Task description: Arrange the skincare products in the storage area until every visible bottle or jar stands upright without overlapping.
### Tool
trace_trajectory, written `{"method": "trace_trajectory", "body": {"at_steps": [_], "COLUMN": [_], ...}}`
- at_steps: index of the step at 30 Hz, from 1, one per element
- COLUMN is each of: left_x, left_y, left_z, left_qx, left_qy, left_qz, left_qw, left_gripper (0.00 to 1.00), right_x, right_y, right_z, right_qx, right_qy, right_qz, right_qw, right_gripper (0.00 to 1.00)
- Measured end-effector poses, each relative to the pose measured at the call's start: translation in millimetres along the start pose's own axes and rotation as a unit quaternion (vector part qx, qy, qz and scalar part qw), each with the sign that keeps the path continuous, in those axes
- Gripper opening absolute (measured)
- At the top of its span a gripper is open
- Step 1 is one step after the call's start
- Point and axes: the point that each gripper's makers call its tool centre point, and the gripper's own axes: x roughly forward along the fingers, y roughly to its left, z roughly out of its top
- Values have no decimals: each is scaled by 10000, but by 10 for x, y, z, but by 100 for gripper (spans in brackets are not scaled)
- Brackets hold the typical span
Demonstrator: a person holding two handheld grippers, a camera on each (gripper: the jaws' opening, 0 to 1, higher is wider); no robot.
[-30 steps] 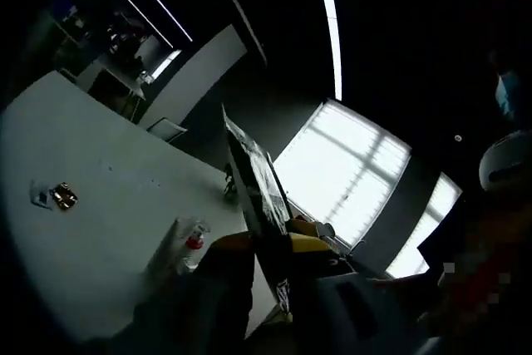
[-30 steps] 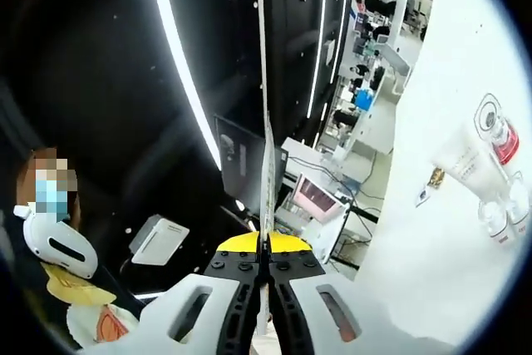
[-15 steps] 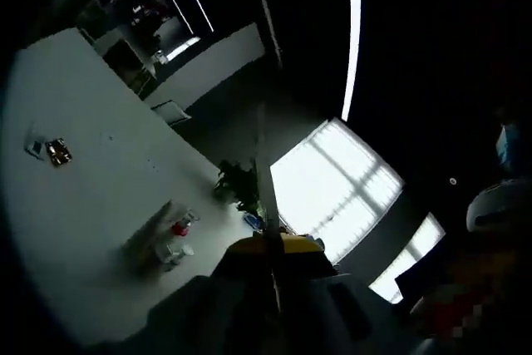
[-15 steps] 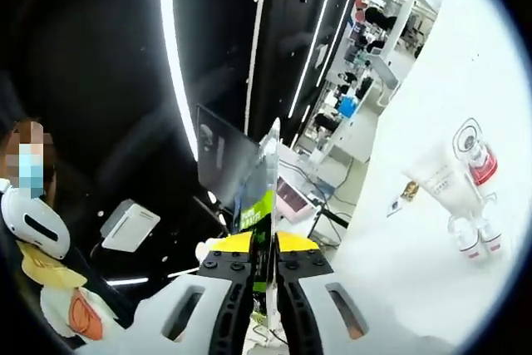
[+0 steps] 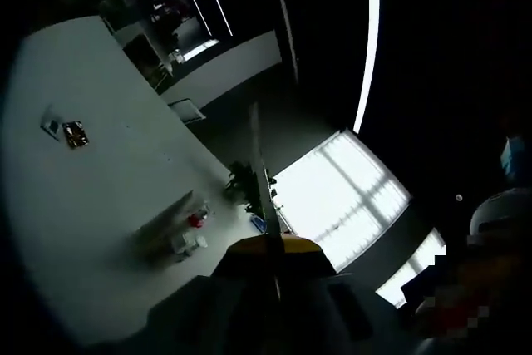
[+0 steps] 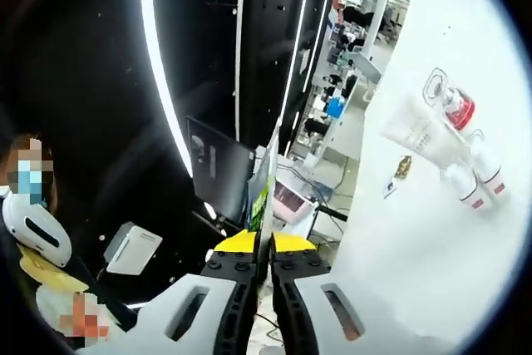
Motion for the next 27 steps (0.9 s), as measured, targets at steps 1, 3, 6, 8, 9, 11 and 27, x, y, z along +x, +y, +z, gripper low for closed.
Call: {"method": "trace_trajectory", "body": {"at_steps": [1,3,6,8,9,11,27], "left_x": [-7,-29,-62,-64,-66,-33,42], "left_y": [31,129,298,353,381,379,532], "left_z": [-23,-81,-173,-221,-241,-228,-289], "left_qx": [7,96,395,611,720,694,659], "left_qy": [37,162,471,675,771,745,955], "left_qz": [61,310,761,926,1005,986,909], "left_qw": [10000,9993,9952,9915,9893,9899,9891], "left_gripper": [0,0,0,0,0,0,0], "right_x": [-6,-29,-45,-66,-65,-67,-177], "right_y": [-12,-123,-214,-297,-296,-292,-548], "right_z": [-14,-63,-125,-141,-151,-144,-158], "right_qx": [-41,-413,-645,-948,-982,-903,-1536], "right_qy": [11,139,337,465,505,466,678], "right_qz": [-37,-402,-696,-976,-973,-952,-1225], "right_qw": [10000,9982,9949,9896,9891,9903,9782], "right_gripper": [3,2,2,2,2,1,8]}}
